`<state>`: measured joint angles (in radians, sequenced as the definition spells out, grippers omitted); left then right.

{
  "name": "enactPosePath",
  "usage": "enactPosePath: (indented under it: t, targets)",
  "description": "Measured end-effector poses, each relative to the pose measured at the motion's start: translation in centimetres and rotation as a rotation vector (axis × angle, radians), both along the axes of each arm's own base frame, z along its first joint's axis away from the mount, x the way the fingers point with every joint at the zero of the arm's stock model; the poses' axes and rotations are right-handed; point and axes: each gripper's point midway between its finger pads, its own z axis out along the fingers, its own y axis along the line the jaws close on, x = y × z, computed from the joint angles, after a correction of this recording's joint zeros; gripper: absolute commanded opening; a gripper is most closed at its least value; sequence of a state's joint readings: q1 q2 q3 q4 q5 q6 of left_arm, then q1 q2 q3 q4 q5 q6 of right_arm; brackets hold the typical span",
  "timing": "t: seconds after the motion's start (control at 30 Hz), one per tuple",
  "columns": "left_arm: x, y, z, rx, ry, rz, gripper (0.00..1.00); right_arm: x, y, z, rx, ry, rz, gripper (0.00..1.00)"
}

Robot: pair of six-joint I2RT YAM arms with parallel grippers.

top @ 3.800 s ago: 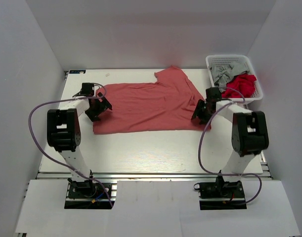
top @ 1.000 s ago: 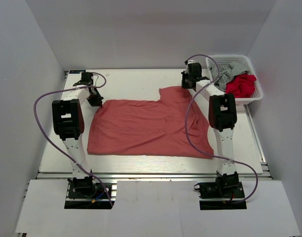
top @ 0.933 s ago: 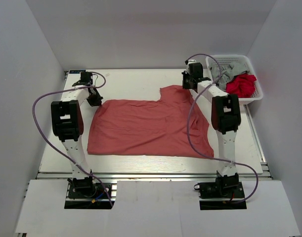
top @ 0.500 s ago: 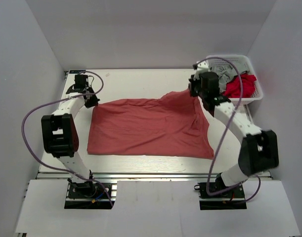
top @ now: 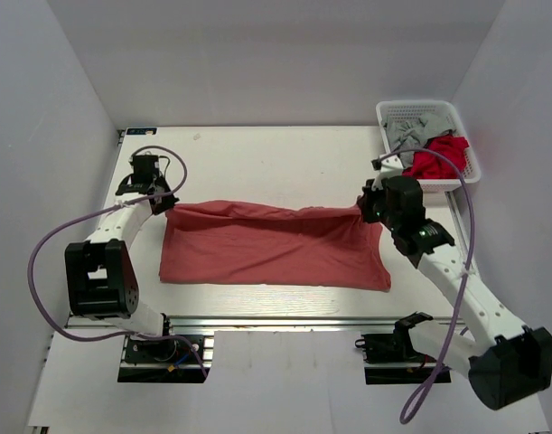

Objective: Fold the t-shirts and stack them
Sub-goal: Fold the other side of the tshirt into a rectangle

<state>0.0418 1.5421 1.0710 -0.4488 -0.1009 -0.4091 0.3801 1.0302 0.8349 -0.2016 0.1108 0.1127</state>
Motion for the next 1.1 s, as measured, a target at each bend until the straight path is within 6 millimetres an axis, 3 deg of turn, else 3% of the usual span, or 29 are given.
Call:
enactPosePath:
  t: [0.13, 0.2, 0.23, 0.3, 0.33, 0.37, 0.4, 0.43, 0.53, 0.6, 0.7, 0.83, 0.93, 1.0, 1.1]
  targets:
    - [-2.4, 0.7, -0.9, 0.013, 0.042, 0.072, 0.02, -3.1, -0.6, -1.8, 0.023, 0.068, -0.012, 0.00]
    - [-3.8, 1.0, -1.8, 0.015, 0.078, 0.112, 0.27, -4.7, -0.8, -3.6, 0.041, 0.125, -0.023, 0.00]
    - [-4.7, 1.1, -2.3, 0.016, 0.101, 0.134, 0.33, -5.5, -1.0, -4.7, 0.051, 0.158, -0.028, 0.16]
    - [-6.4, 1.4, -3.2, 0.016, 0.157, 0.178, 0.47, -7.5, -1.0, -7.0, 0.083, 0.237, -0.039, 0.24]
    - [-7.3, 1.5, -3.6, 0.015, 0.188, 0.204, 0.69, -8.7, -1.1, -8.3, 0.100, 0.289, -0.048, 0.36]
    - [-8.3, 1.8, -3.9, 0.022, 0.222, 0.228, 0.78, -9.9, -1.2, -9.4, 0.117, 0.338, -0.057, 0.57]
    - [-9.2, 2.0, -4.1, 0.024, 0.253, 0.256, 0.93, -11.1, -1.2, -10.4, 0.132, 0.389, -0.066, 0.67]
    - [-10.1, 2.2, -4.2, 0.033, 0.281, 0.279, 1.00, -12.5, -1.4, -11.3, 0.134, 0.441, -0.072, 0.90]
    - [-12.1, 2.7, -3.6, 0.045, 0.325, 0.342, 1.00, -13.7, -1.5, -10.6, 0.178, 0.446, -0.084, 0.90]
    - [-12.2, 2.6, -2.5, 0.036, 0.306, 0.342, 1.00, -13.5, -1.4, -9.4, 0.203, 0.418, -0.083, 0.90]
    - [-10.1, 1.4, -0.3, -0.027, 0.200, 0.285, 1.00, -12.3, -0.8, -7.7, 0.210, 0.391, -0.068, 0.90]
    - [-6.6, -1.2, 1.2, -0.132, 0.089, 0.148, 1.00, -10.0, 0.2, -7.8, 0.184, 0.405, -0.047, 0.90]
    - [-4.9, -3.1, 0.7, -0.170, 0.092, 0.056, 0.96, -8.6, 0.5, -8.8, 0.162, 0.414, -0.053, 0.90]
    - [-4.0, -4.0, 0.0, -0.175, 0.120, 0.010, 0.86, -7.8, 0.7, -9.2, 0.152, 0.412, -0.057, 0.90]
    - [-3.9, -4.6, -1.1, -0.155, 0.177, -0.020, 0.80, -6.9, 0.9, -9.6, 0.140, 0.415, -0.061, 0.90]
